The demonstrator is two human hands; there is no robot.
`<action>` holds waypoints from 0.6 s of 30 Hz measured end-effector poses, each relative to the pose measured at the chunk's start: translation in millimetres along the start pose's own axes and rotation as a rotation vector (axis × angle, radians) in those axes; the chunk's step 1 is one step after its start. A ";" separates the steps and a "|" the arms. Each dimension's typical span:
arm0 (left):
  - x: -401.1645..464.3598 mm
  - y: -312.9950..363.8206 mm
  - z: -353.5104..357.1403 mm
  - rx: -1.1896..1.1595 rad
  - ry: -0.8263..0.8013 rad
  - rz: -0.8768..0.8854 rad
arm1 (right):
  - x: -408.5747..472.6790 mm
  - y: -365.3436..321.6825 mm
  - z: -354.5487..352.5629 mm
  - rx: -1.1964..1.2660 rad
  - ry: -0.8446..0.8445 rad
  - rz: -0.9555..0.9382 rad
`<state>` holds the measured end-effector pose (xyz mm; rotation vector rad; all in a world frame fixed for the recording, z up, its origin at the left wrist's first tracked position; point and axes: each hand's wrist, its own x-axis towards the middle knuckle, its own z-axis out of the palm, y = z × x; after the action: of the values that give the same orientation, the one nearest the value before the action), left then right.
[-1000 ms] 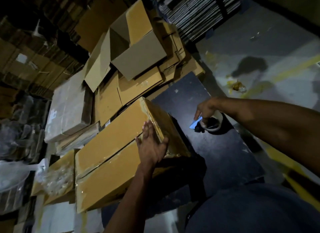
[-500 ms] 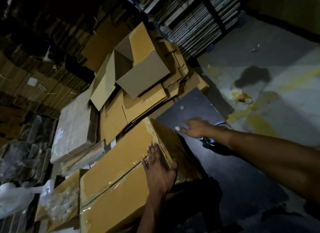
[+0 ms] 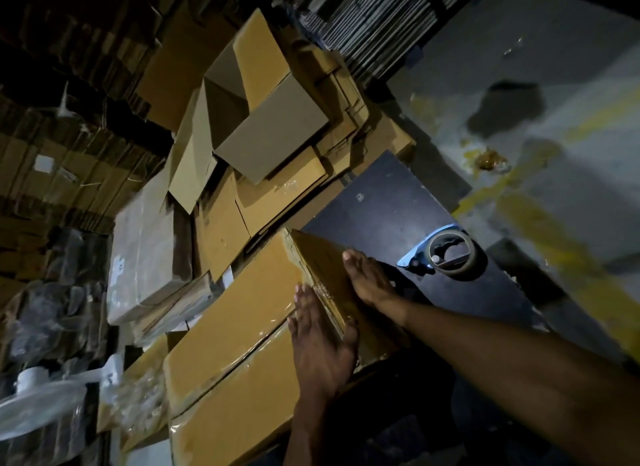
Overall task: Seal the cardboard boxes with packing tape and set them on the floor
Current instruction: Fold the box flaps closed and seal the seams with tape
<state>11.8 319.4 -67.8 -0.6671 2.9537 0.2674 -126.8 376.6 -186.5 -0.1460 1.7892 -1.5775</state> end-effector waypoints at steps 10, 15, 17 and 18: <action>-1.7 -0.3 -14.2 -0.052 -0.104 0.013 | -15.8 -36.9 -5.3 -0.128 0.076 -0.152; -17.2 -30.8 -34.7 -0.122 -0.035 -0.036 | -40.6 -90.4 -12.1 -0.374 0.145 -0.506; -26.2 -53.0 -37.2 0.014 -0.123 -0.073 | -49.4 -106.0 -4.3 -0.645 0.127 -0.712; -29.1 -62.1 -36.6 0.051 -0.184 -0.070 | -53.7 -111.8 1.4 -0.792 0.072 -0.764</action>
<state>62.7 269.3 -37.2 -0.6974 2.7473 0.2336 -128.7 377.1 -62.5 -1.2776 2.4934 -1.2110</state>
